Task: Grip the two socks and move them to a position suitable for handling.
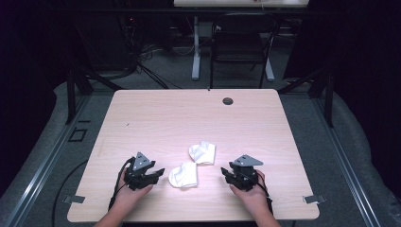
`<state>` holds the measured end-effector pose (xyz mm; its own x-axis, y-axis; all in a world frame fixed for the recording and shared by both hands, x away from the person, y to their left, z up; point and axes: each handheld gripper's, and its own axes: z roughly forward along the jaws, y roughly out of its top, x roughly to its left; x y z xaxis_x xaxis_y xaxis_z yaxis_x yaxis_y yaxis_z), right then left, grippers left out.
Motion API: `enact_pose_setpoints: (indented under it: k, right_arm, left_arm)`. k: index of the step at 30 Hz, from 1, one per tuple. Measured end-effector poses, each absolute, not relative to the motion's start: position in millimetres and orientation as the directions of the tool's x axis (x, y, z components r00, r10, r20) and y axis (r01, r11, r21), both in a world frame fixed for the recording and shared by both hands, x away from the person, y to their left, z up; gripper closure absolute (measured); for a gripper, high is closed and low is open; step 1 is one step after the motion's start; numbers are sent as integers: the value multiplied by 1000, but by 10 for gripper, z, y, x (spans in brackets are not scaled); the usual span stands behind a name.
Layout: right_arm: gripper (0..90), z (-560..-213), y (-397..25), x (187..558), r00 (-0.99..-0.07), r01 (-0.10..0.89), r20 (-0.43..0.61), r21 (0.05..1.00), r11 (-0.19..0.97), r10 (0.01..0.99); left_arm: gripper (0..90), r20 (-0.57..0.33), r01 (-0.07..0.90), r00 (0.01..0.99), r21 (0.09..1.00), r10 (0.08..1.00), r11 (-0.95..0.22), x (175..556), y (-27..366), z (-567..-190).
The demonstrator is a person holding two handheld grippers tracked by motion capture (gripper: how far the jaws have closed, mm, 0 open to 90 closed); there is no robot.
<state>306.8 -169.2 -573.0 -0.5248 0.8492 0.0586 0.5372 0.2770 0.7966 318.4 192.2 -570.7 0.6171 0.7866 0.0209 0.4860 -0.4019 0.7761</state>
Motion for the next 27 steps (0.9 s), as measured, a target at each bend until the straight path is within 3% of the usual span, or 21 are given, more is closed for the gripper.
enact_pose_setpoints:
  k: [27]
  right_arm:
    - [513, -5725, -1452, 2987, -587, 485, 30, 813, 322, 809]
  left_arm:
    - [435, -4, 489, 621, 784, 784, -383, 3145, 1872, -5675]
